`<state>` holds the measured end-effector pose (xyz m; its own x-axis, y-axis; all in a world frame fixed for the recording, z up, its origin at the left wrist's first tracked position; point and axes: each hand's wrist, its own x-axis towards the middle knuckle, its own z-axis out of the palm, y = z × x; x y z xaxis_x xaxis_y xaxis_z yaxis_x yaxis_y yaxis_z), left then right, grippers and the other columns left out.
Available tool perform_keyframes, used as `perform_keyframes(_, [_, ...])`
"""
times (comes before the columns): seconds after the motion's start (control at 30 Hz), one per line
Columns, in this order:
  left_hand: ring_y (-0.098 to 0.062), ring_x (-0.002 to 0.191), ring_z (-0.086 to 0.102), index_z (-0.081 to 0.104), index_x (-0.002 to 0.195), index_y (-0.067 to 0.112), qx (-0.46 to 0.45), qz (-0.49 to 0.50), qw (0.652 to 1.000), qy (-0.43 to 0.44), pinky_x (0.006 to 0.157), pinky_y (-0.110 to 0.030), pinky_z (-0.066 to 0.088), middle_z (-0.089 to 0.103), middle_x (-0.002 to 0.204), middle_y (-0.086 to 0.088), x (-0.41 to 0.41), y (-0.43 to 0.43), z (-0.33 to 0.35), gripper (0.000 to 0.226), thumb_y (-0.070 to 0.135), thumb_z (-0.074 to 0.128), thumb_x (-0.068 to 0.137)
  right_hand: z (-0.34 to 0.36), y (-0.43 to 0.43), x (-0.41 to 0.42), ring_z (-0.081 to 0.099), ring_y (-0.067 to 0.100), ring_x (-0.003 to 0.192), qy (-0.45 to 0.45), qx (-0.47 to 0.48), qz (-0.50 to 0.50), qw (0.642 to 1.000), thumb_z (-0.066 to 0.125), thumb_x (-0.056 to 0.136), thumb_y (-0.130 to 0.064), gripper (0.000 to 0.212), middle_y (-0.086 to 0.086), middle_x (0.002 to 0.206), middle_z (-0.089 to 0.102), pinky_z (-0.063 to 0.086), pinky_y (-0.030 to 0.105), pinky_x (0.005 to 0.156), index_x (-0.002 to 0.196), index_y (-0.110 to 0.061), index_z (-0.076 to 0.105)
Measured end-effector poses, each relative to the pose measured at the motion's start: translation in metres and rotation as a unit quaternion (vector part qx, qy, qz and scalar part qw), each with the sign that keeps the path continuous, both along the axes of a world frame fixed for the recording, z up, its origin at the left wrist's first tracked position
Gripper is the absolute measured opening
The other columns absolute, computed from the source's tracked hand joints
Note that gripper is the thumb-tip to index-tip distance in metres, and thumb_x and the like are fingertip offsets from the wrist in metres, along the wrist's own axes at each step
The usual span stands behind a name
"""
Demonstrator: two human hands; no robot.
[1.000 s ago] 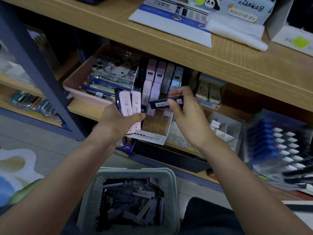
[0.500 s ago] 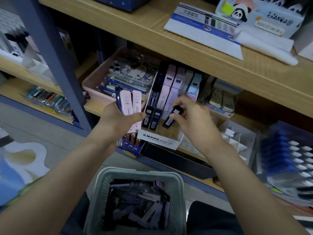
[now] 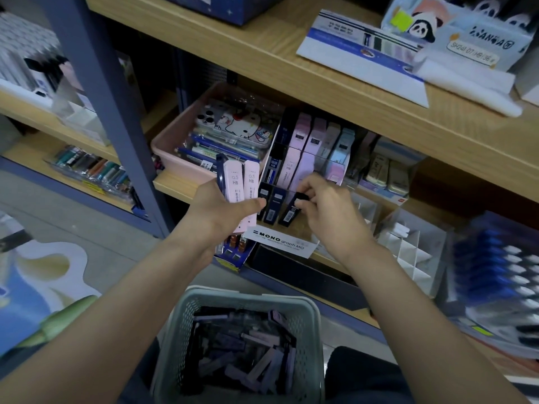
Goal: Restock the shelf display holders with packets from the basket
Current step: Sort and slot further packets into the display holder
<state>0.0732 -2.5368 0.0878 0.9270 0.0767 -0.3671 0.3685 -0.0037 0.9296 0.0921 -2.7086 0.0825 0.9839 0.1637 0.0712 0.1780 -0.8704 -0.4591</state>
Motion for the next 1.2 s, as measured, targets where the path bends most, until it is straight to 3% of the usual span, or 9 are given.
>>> perform_keyframes(0.13, [-0.001, 0.076, 0.059, 0.059, 0.120, 0.016, 0.001, -0.006, 1.000, -0.001, 0.051, -0.010, 0.046, 0.061, 0.087, 0.011, -0.001, -0.003, 0.001, 0.039, 0.012, 0.070, 0.082, -0.008, 0.005, -0.002, 0.061, 0.022, 0.091, -0.029, -0.043, 0.010, 0.999, 0.059, 0.091, -0.015, 0.020, 0.006, 0.106, 0.060, 0.052, 0.039, 0.077, 0.111, -0.014, 0.060])
perform_keyframes(0.27, [-0.005, 0.081, 0.061, 0.059, 0.121, 0.016, 0.016, -0.008, 1.000, 0.004, 0.061, -0.017, 0.048, 0.065, 0.098, 0.003, -0.001, -0.006, -0.001, 0.042, 0.014, 0.072, 0.081, -0.010, 0.011, -0.003, 0.057, 0.023, 0.092, -0.089, -0.084, 0.004, 0.993, 0.060, 0.090, -0.016, 0.024, 0.005, 0.112, 0.049, 0.050, 0.035, 0.068, 0.114, -0.013, 0.060])
perform_keyframes(0.43, [-0.004, 0.081, 0.059, 0.058, 0.120, 0.015, 0.003, -0.031, 0.999, -0.005, 0.069, -0.020, 0.049, 0.063, 0.090, 0.008, -0.003, -0.011, 0.000, 0.041, 0.010, 0.070, 0.081, -0.013, 0.013, -0.005, 0.059, 0.023, 0.092, -0.066, -0.079, -0.018, 0.995, 0.055, 0.092, -0.013, 0.028, 0.003, 0.111, 0.054, 0.045, 0.032, 0.069, 0.120, -0.016, 0.049])
perform_keyframes(0.53, [-0.004, 0.082, 0.060, 0.059, 0.116, 0.017, 0.005, -0.064, 0.998, -0.007, 0.063, -0.016, 0.050, 0.062, 0.088, 0.009, -0.005, -0.012, 0.001, 0.038, 0.010, 0.071, 0.081, -0.008, 0.015, -0.009, 0.057, 0.014, 0.082, -0.081, 0.085, -0.042, 0.992, 0.050, 0.096, -0.018, 0.019, 0.003, 0.101, 0.059, 0.048, 0.032, 0.073, 0.113, -0.012, 0.056])
perform_keyframes(0.63, [-0.003, 0.080, 0.060, 0.058, 0.102, 0.025, -0.003, -0.121, 0.993, -0.006, 0.055, -0.009, 0.050, 0.065, 0.090, 0.008, -0.009, -0.013, 0.002, 0.028, 0.010, 0.070, 0.081, 0.004, 0.019, -0.014, 0.058, 0.006, 0.065, 0.046, 0.261, -0.062, 0.962, 0.043, 0.098, -0.030, 0.027, 0.001, 0.088, 0.062, 0.052, 0.029, 0.064, 0.107, -0.012, 0.062])
perform_keyframes(0.8, [-0.007, 0.083, 0.066, 0.064, 0.096, 0.026, -0.006, -0.168, 0.986, -0.004, 0.066, -0.019, 0.054, 0.070, 0.093, 0.004, -0.014, -0.019, 0.002, 0.017, 0.019, 0.070, 0.082, 0.015, 0.011, -0.020, 0.055, -0.002, 0.048, 0.172, 0.383, -0.079, 0.904, 0.059, 0.091, -0.016, 0.021, 0.004, 0.080, 0.060, 0.046, 0.014, 0.046, 0.110, -0.007, 0.058])
perform_keyframes(0.93, [-0.008, 0.058, 0.061, 0.062, 0.103, 0.005, -0.003, -0.116, 0.993, 0.011, 0.053, -0.016, 0.051, 0.067, 0.085, -0.003, -0.011, -0.021, 0.003, 0.027, 0.022, 0.069, 0.083, 0.024, -0.011, -0.018, 0.056, -0.001, 0.052, 0.076, 0.448, -0.142, 0.879, 0.050, 0.096, -0.011, 0.004, 0.004, 0.082, 0.060, 0.049, 0.016, 0.050, 0.098, -0.014, 0.052])
perform_keyframes(1.13, [-0.013, 0.081, 0.058, 0.061, 0.103, 0.006, 0.008, -0.094, 0.995, 0.012, 0.048, -0.009, 0.046, 0.065, 0.099, -0.006, -0.012, -0.031, 0.003, 0.026, 0.022, 0.068, 0.084, 0.013, -0.054, -0.018, 0.064, 0.023, 0.075, -0.144, 0.271, -0.200, 0.931, 0.050, 0.096, -0.018, 0.009, 0.002, 0.088, 0.062, 0.055, 0.043, 0.069, 0.096, -0.026, 0.045])
perform_keyframes(1.2, [-0.012, 0.079, 0.058, 0.062, 0.099, 0.007, 0.012, -0.089, 0.996, 0.013, 0.046, -0.009, 0.045, 0.065, 0.097, -0.005, -0.012, -0.035, 0.003, 0.022, 0.021, 0.068, 0.084, 0.011, -0.057, -0.021, 0.065, 0.024, 0.076, -0.158, 0.279, -0.189, 0.928, 0.050, 0.096, -0.016, 0.013, 0.005, 0.090, 0.063, 0.057, 0.033, 0.066, 0.094, -0.028, 0.043])
